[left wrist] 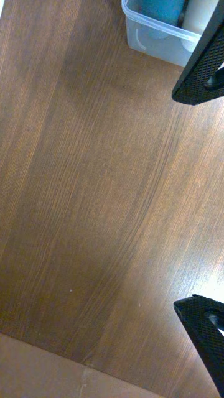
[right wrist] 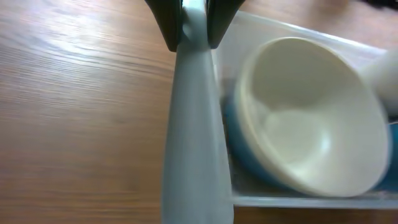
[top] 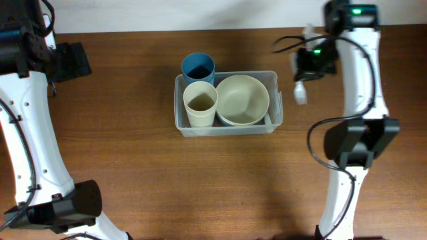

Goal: Pack container

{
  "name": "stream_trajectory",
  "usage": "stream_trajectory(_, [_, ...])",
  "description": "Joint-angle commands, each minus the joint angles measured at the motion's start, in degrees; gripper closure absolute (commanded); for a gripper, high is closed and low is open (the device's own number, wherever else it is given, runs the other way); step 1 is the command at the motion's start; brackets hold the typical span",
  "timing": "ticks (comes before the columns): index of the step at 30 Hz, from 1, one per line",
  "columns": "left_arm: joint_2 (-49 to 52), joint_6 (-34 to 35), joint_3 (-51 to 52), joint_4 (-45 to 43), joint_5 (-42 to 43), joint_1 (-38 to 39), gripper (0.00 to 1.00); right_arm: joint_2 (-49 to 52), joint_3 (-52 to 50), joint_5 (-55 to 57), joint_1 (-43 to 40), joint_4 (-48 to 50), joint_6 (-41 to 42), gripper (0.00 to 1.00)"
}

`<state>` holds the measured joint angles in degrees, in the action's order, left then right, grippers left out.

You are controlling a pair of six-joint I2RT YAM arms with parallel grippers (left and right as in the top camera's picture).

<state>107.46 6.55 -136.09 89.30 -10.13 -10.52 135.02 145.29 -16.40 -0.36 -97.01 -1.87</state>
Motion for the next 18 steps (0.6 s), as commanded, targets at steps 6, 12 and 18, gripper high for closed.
stream_trajectory(6, [-1.6,0.5,-0.7,-0.1,-0.6,-0.1,0.0,-0.9,0.7,-1.0,4.9,-0.3,5.5,0.96])
stream_trajectory(12, [-1.6,0.5,-0.7,-0.1,-0.6,-0.1,0.0,-0.9,-1.4,-1.1,4.9,-0.3,7.3,0.95])
stream_trajectory(18, [-1.6,0.5,-0.7,-0.1,-0.6,-0.1,0.0,-0.9,-4.2,-0.9,5.8,-0.3,7.3,0.92])
